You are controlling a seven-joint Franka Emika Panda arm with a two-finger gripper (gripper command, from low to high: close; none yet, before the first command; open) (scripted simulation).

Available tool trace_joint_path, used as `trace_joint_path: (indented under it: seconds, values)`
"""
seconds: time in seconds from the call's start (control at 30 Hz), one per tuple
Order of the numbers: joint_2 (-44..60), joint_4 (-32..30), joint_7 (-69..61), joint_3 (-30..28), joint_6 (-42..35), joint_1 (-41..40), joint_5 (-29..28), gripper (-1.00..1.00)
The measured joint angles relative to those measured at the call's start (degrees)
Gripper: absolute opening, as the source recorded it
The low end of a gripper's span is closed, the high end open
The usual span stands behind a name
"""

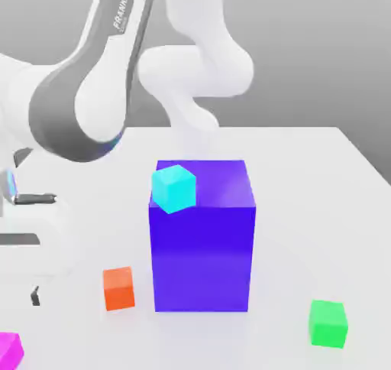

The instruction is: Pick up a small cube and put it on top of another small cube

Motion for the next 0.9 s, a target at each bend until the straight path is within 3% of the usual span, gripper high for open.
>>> trace_joint_path:
  seconds: [0.13, 0.23, 0.27, 0.47, 0.63, 0.9]
  values:
    - [7.03, 0.90, -2.13, -0.72, 2.85, -2.29, -0.70, 0.00]
    - [13.31, 2.46, -4.38, 2.05, 7.12, -4.84, 1.98, 0.00]
    - [14.78, 2.85, -4.91, 2.84, 8.18, -5.50, 2.70, -1.00]
    - [15.52, 3.06, -5.24, 3.23, 8.60, -5.81, 3.14, -1.00]
    - [7.87, 0.59, -2.50, -0.06, 3.36, -1.88, -1.10, -1.00]
    - [-0.95, -7.85, -1.25, 6.98, 3.12, 11.88, -7.73, -1.00]
